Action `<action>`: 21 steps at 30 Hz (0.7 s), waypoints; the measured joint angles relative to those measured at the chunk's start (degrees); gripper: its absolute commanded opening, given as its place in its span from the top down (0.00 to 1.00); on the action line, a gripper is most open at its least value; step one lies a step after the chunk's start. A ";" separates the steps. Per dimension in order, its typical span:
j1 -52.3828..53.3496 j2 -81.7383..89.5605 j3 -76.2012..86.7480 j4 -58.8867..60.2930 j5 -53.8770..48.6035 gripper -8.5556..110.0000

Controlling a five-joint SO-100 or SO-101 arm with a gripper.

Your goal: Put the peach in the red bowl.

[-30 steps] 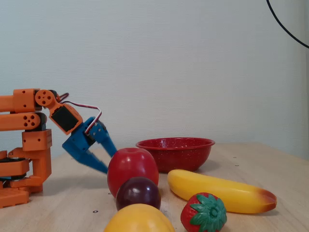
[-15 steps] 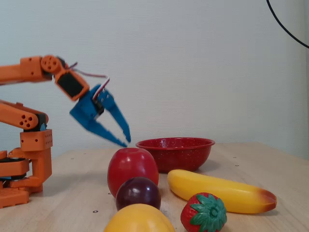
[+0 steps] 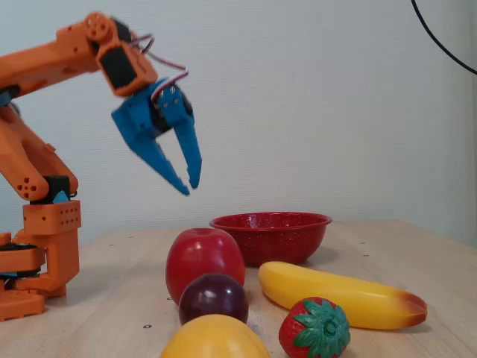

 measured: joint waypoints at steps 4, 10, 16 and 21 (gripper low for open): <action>-3.69 -2.90 -5.80 2.90 2.20 0.84; -10.46 -10.72 -15.03 9.93 8.70 0.65; -18.19 -17.58 -21.45 14.15 17.40 0.45; -24.43 -19.78 -22.85 14.50 24.70 0.36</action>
